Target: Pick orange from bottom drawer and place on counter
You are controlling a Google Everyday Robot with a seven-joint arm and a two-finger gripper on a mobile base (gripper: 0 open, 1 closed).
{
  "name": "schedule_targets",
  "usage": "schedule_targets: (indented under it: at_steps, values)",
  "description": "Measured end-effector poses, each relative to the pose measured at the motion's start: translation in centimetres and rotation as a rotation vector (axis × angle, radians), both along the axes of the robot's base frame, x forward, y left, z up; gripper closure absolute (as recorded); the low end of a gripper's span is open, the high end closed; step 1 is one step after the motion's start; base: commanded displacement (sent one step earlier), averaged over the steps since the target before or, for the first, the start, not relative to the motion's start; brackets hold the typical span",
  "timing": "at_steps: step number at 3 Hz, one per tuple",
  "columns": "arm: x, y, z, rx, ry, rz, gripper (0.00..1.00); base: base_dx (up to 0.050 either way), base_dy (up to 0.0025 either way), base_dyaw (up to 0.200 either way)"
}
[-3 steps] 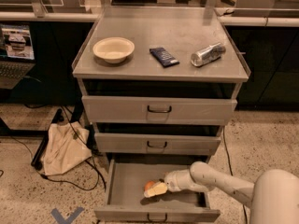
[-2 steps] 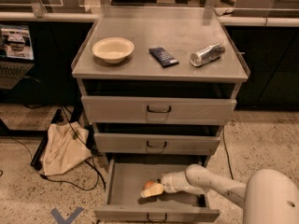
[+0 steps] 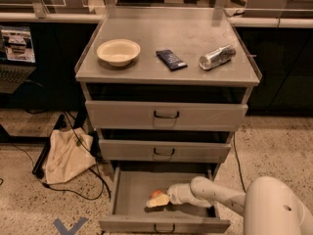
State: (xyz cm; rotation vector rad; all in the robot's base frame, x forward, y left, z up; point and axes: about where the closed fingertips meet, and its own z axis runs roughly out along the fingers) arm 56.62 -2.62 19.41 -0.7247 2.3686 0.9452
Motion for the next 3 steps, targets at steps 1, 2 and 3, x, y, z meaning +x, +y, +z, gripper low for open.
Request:
schedule_targets:
  at_steps: [1,2,3]
  values:
    - [0.1,-0.4,-1.9,-0.012,0.035,-0.013,0.0,0.0,0.0,0.0]
    - [0.0,-0.3,-2.8,-0.015,0.037,-0.022,0.0,0.0,0.0,0.0]
    - [0.1,-0.3,-4.6,-0.026,0.036,-0.057,0.0,0.0,0.0,0.0]
